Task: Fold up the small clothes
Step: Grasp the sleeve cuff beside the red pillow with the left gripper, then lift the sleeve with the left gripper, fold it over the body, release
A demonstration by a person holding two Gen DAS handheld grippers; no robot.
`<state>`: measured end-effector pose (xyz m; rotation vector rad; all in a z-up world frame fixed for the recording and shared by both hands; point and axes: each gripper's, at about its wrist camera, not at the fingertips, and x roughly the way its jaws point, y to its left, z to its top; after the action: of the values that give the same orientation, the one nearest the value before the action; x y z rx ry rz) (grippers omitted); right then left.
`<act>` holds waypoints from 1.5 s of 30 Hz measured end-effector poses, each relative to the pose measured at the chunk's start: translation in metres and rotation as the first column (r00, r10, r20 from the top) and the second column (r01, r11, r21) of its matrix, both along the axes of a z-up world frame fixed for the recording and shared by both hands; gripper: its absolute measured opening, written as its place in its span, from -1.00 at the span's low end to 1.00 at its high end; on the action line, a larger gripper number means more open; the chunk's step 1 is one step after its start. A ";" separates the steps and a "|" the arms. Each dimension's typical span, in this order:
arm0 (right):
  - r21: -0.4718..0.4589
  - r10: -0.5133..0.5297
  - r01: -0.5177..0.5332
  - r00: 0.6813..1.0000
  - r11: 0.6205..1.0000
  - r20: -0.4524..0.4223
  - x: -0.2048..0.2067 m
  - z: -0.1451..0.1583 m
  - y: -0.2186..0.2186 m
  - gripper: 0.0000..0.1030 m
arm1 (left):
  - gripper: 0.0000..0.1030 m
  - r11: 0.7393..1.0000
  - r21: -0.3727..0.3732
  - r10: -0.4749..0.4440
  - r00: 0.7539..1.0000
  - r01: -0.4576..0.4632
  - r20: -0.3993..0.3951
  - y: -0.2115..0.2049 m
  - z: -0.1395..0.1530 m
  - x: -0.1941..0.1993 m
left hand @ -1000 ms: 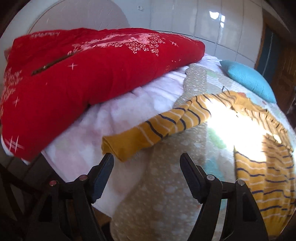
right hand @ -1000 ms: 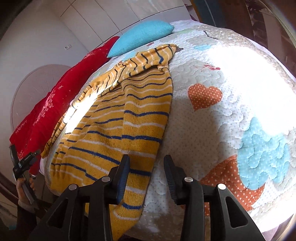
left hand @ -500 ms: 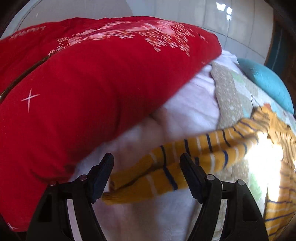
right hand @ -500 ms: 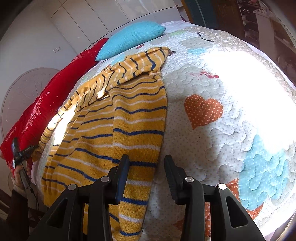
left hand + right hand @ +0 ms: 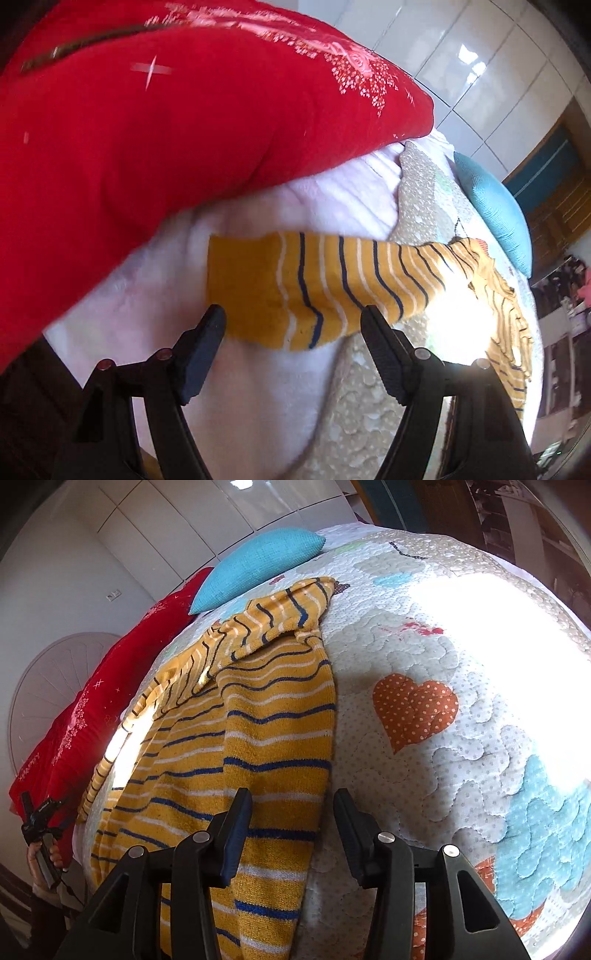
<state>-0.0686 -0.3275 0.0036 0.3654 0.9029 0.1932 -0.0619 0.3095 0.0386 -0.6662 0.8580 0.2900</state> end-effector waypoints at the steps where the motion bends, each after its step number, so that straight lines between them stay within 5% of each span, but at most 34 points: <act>1: 0.007 -0.002 0.002 1.000 1.000 0.000 0.000 -0.001 -0.001 -0.02 | 0.45 0.998 -0.064 0.005 1.000 -0.005 0.007 0.000 -0.007 -0.006; 4: 0.013 -0.004 0.004 1.000 1.000 0.005 0.000 -0.002 -0.002 -0.01 | 0.44 0.978 -0.207 0.023 1.000 -0.020 0.011 0.004 -0.030 -0.011; 9: 0.016 -0.004 0.004 1.000 1.000 0.020 -0.001 -0.002 -0.001 0.04 | 0.46 0.973 -0.225 0.063 0.997 -0.054 0.033 0.006 -0.037 0.009; 12: 0.017 -0.006 0.006 1.000 1.000 0.028 -0.001 -0.004 -0.001 0.04 | 0.39 0.980 -0.176 0.094 0.995 -0.089 0.023 0.005 -0.035 0.023; 13: 0.018 -0.007 0.006 1.000 1.000 0.031 0.000 -0.004 -0.002 0.04 | -0.17 0.985 -0.143 0.095 0.995 -0.093 0.007 0.002 -0.031 0.027; 15: 0.014 -0.004 0.004 0.999 1.000 0.032 0.002 -0.004 -0.002 0.04 | -0.81 0.993 -0.101 0.062 0.998 -0.064 -0.020 -0.006 -0.021 0.040; 17: 0.010 -0.002 0.001 0.999 1.000 0.037 0.004 -0.003 -0.003 0.04 | -0.81 0.996 -0.073 0.057 0.998 -0.056 0.016 -0.015 0.001 0.045; 23: 0.073 0.002 -0.008 0.998 0.997 0.069 -0.005 0.000 -0.009 0.04 | -0.82 0.995 -0.028 -0.087 0.982 0.093 0.165 -0.088 0.088 0.102; 28: 0.085 0.007 -0.016 0.994 0.996 0.106 -0.023 0.007 -0.017 0.04 | -0.82 0.935 -0.026 -0.335 0.906 0.353 0.258 -0.220 0.136 0.169; 35: 0.133 -0.086 0.070 0.989 0.989 0.118 -0.042 0.009 -0.062 0.04 | -0.75 0.751 -0.054 -0.641 0.747 0.658 0.175 -0.422 0.094 0.212; 37: 0.136 -0.110 0.094 0.988 0.986 0.111 -0.048 0.007 -0.073 0.05 | -0.35 0.725 -0.078 -0.675 0.729 0.684 0.115 -0.451 0.068 0.216; 43: 0.096 -0.106 0.094 0.986 0.991 0.130 -0.059 0.014 -0.082 0.12 | 0.28 0.674 -0.141 -0.714 0.688 0.725 0.127 -0.437 0.052 0.179; 45: 0.090 -0.096 0.085 0.987 0.992 0.128 -0.055 0.016 -0.080 0.12 | 0.41 0.682 -0.109 -0.708 0.690 0.723 0.149 -0.410 0.063 0.157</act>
<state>-0.1240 -0.4077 0.0198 0.4658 0.7471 0.1701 0.0949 -0.1007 0.1017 -0.4348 0.9933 -0.5361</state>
